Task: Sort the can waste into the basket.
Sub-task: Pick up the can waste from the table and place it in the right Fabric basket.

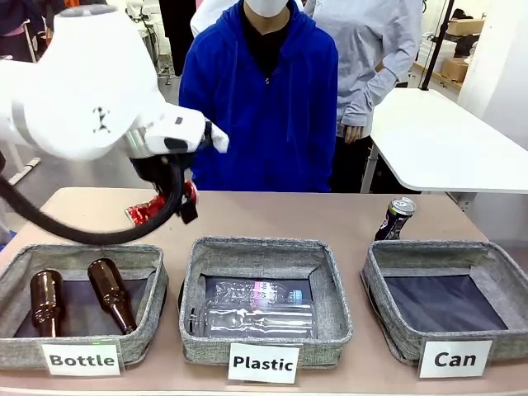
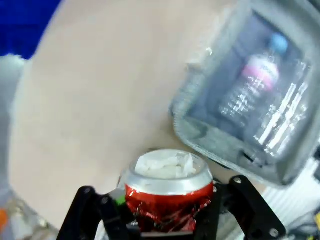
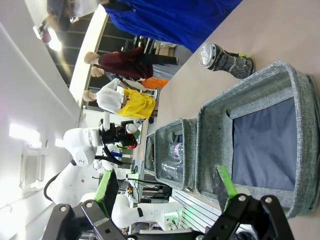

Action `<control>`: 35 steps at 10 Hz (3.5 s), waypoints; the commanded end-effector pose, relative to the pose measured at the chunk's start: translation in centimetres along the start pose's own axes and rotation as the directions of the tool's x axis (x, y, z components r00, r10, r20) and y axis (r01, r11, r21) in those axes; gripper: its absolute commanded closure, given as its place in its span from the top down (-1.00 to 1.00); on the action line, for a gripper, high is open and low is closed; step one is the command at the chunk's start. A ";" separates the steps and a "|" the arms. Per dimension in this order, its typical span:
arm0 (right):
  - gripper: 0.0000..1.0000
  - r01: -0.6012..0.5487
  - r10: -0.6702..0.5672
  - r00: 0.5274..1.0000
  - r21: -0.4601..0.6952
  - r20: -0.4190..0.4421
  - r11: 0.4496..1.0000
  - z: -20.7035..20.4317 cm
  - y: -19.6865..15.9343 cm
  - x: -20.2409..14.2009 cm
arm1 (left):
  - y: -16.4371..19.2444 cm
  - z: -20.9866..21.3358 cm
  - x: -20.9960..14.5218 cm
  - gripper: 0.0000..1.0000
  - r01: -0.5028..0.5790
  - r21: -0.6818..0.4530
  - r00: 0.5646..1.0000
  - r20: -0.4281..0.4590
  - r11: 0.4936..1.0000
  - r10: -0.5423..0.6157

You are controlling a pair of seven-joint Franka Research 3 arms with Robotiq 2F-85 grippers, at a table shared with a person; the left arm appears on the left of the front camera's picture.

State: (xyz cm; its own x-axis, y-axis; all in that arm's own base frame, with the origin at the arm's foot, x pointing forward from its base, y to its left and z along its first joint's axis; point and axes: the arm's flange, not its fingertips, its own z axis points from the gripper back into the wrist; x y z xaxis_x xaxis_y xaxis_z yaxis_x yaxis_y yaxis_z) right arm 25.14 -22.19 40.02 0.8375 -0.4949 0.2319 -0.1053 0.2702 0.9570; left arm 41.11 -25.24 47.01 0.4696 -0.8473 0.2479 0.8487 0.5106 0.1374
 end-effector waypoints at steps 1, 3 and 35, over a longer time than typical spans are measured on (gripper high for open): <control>1.00 -0.026 0.025 1.000 0.020 0.016 0.999 -0.2 0.1 0.2 | -3.0 -1.0 -1.7 -1.00 0.346 0.169 0.928 0.082 0.923 -0.363; 1.00 -0.026 0.025 1.000 0.020 0.016 0.999 -0.2 0.1 0.2 | 0.0 0.0 0.0 -1.00 0.000 0.000 1.000 0.000 1.000 0.000; 1.00 0.038 0.030 0.974 -0.289 0.226 0.956 17.1 3.7 1.9 | -22.6 -4.6 35.9 1.00 0.807 -0.218 0.571 0.523 0.548 -0.633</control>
State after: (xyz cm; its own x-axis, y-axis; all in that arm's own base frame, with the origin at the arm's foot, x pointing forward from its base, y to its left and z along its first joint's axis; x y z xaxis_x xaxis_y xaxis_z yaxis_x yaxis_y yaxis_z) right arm 16.18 -37.94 46.79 0.6771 -0.6718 0.3003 0.0745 0.4685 0.8803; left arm 39.78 -70.04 46.63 -0.4047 -0.7369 0.5414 0.9015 -0.4206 0.1014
